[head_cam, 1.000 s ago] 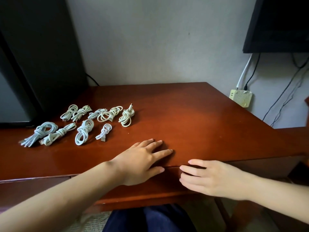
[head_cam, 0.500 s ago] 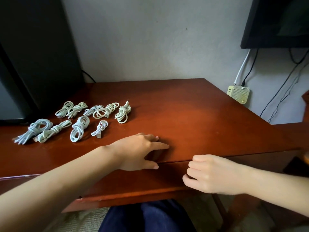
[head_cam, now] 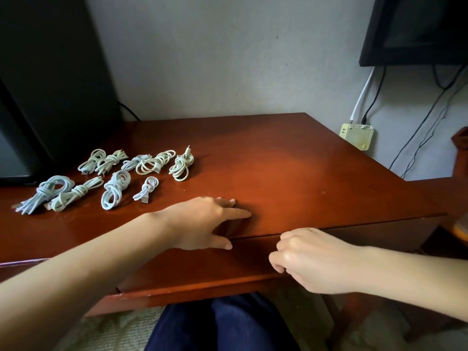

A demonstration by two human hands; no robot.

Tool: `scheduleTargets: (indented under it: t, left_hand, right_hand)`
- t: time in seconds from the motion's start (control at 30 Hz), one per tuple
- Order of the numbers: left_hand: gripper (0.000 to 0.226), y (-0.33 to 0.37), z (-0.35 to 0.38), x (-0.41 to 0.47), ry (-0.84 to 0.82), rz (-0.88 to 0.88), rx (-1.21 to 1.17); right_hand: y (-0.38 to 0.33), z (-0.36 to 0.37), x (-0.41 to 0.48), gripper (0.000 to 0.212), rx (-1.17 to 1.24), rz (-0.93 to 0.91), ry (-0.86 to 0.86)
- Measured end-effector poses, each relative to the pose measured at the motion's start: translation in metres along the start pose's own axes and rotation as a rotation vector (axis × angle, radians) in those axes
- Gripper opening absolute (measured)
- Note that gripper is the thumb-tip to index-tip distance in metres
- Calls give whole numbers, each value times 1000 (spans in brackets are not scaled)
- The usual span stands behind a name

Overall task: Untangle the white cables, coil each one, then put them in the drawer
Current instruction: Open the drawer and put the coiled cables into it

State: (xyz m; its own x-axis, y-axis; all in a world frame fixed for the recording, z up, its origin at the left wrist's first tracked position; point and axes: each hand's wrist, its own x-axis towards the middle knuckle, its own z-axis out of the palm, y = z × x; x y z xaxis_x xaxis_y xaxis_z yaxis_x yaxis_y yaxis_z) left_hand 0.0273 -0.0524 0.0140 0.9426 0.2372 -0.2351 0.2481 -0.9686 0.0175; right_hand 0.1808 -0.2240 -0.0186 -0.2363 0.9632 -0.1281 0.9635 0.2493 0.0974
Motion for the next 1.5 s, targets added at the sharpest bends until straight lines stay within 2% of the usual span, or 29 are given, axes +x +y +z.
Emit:
scheduleTargets:
  t: [0.33, 1.13, 1.33, 1.43, 1.5]
  left_hand:
    - [79, -4, 11, -7, -39, -11, 16]
    - [76, -18, 17, -11, -8, 35, -72]
    - [105, -11, 13, -15, -117, 9, -63]
    - [111, -5, 12, -18, -143, -8, -24]
    - [109, 0, 12, -23, -106, 1, -29]
  right_hand:
    - [-11, -5, -1, 28, -90, 32, -48]
    - [-14, -16, 2, 34, -31, 61, -170]
    - [-30, -21, -15, 30, -116, -66, -253]
    - [-36, -33, -17, 14, -141, -50, -179]
    - [-37, -46, -13, 20, -76, 2, -66]
